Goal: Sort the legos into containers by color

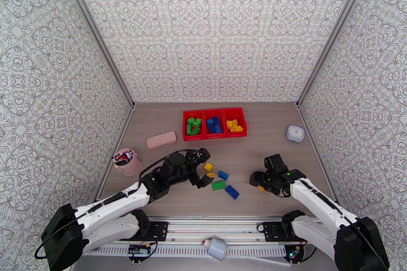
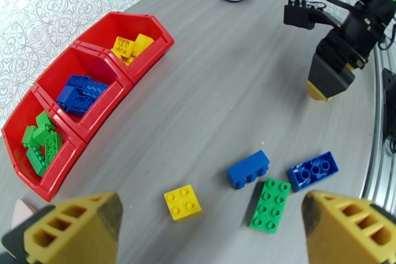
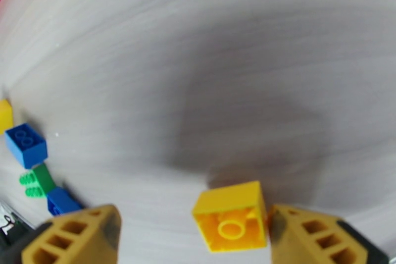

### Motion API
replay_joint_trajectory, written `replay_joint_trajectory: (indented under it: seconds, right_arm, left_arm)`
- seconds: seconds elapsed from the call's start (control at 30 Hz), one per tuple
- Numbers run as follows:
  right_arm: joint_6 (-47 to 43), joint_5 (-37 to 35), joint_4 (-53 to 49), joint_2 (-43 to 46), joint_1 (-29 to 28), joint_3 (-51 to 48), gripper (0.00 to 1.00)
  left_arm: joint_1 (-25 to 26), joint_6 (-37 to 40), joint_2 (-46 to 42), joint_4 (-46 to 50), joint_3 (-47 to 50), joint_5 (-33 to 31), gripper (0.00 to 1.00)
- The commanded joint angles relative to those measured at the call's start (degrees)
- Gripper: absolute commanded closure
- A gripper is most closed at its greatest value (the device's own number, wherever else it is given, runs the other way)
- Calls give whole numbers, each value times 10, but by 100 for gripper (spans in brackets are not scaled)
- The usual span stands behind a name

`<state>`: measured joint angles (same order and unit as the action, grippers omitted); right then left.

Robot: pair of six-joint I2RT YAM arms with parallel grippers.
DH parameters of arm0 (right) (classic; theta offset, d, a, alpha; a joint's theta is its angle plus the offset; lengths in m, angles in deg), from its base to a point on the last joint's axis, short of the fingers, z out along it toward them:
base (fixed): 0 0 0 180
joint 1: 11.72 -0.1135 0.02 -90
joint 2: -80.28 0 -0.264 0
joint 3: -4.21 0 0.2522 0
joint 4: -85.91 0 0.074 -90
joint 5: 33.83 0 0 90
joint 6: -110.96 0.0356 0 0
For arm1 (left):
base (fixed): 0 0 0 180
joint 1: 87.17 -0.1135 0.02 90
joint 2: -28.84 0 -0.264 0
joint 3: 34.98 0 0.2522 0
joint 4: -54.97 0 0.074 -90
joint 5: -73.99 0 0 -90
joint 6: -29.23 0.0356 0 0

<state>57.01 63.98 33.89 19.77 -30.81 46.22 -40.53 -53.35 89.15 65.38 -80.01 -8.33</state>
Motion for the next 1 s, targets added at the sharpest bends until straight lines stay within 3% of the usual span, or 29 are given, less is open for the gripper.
replay_joint_trajectory:
  seconds: [0.0,0.4,0.7,0.97]
  right_arm:
    - [-13,-10,-16,-17,-7,11,20]
    - [-33,-67,-41,-98,-55,59,28]
    - [-34,-91,-43,-110,-60,65,50]
    - [-30,-98,-45,-113,-60,70,64]
  left_arm:
    - [3,7,-1,-20,7,3,0]
    - [4,7,0,-9,4,2,0]
    - [6,9,-3,-8,4,2,0]
    - [5,8,-3,-9,7,2,0]
